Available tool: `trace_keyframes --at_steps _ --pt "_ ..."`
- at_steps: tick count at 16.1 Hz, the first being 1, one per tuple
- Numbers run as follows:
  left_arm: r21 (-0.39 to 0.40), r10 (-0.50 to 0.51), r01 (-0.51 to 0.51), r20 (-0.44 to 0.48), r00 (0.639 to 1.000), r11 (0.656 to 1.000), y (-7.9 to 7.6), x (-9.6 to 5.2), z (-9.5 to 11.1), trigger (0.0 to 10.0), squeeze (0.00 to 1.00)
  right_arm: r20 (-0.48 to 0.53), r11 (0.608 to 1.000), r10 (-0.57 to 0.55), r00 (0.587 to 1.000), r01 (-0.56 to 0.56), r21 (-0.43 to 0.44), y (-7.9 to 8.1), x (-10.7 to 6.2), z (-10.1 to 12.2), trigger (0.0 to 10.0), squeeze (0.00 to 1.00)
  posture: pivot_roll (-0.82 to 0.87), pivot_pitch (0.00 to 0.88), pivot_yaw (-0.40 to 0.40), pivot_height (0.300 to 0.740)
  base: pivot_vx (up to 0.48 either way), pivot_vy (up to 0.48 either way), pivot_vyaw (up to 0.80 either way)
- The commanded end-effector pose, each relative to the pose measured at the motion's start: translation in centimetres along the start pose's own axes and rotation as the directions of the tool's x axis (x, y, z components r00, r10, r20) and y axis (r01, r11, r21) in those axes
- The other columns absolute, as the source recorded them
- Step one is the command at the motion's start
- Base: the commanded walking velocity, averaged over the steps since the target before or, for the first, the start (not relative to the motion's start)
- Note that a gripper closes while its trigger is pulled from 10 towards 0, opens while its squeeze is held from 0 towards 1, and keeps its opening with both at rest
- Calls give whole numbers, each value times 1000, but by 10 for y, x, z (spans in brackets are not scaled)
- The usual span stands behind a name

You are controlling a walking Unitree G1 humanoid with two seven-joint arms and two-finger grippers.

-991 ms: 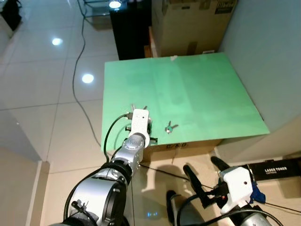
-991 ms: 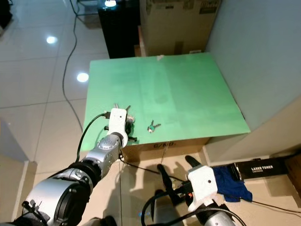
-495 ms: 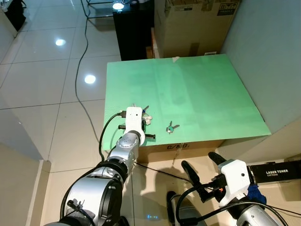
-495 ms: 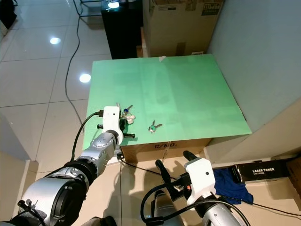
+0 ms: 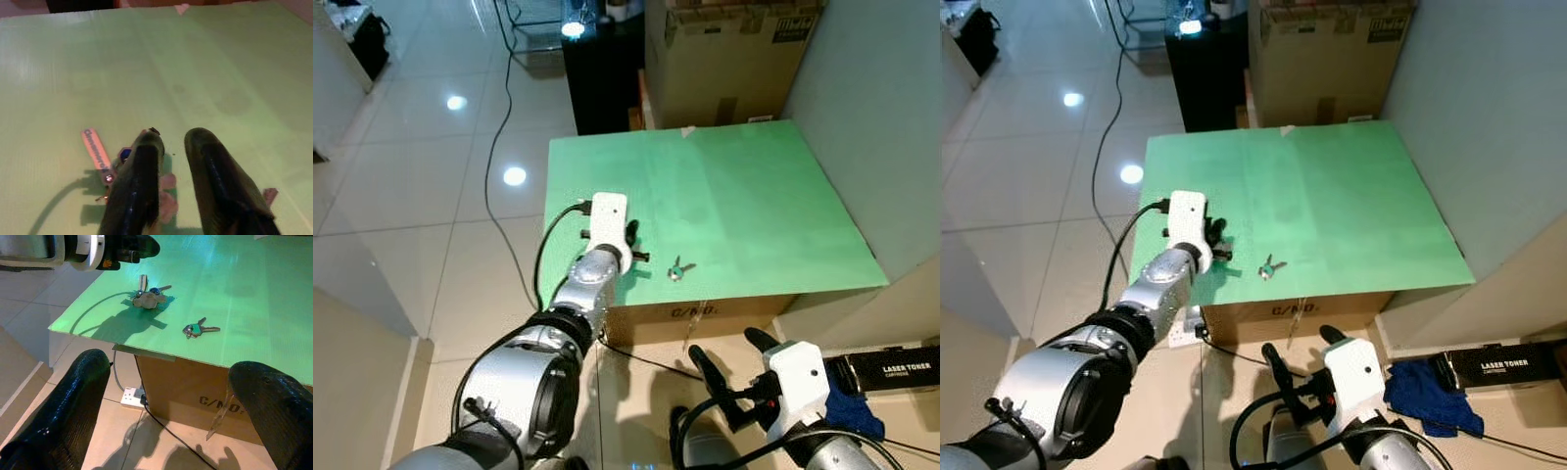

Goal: Hang keys on a hook

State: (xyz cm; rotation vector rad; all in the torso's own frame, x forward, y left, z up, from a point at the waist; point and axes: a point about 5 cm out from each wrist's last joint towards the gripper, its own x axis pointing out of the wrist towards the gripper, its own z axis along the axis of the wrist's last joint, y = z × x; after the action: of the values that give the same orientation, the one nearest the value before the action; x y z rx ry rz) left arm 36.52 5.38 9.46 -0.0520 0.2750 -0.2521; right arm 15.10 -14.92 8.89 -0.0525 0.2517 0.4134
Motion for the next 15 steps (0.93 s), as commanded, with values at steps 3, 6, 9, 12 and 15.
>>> trace_keyframes --at_steps 3,6,9,12,15 --pt "51 -5 7 -40 999 999 -5 0 -3 10000 1000 -2 1000 0 1000 0 9 2 -5 -2 10000 984 -446 146 88 740 0 0 0" --pt "71 -12 17 -69 998 997 -5 0 -5 10000 1000 -14 1000 7 1000 -7 8 7 -14 -3 10000 980 -472 184 92 740 0 0 0" --pt "81 5 3 -89 996 997 -2 0 -9 10000 1000 -22 1000 9 1000 -9 14 13 -21 -4 10000 984 -491 205 105 740 0 0 0" --pt "67 -21 23 -28 999 997 -1 2 3 10000 1000 0 999 -46 999 46 11 5 -17 -3 10000 980 -477 161 125 740 0 0 0" --pt "37 -62 57 146 987 998 23 2 34 10000 1000 67 992 -123 990 122 28 -8 -9 7 10000 984 -419 102 130 740 0 0 0"
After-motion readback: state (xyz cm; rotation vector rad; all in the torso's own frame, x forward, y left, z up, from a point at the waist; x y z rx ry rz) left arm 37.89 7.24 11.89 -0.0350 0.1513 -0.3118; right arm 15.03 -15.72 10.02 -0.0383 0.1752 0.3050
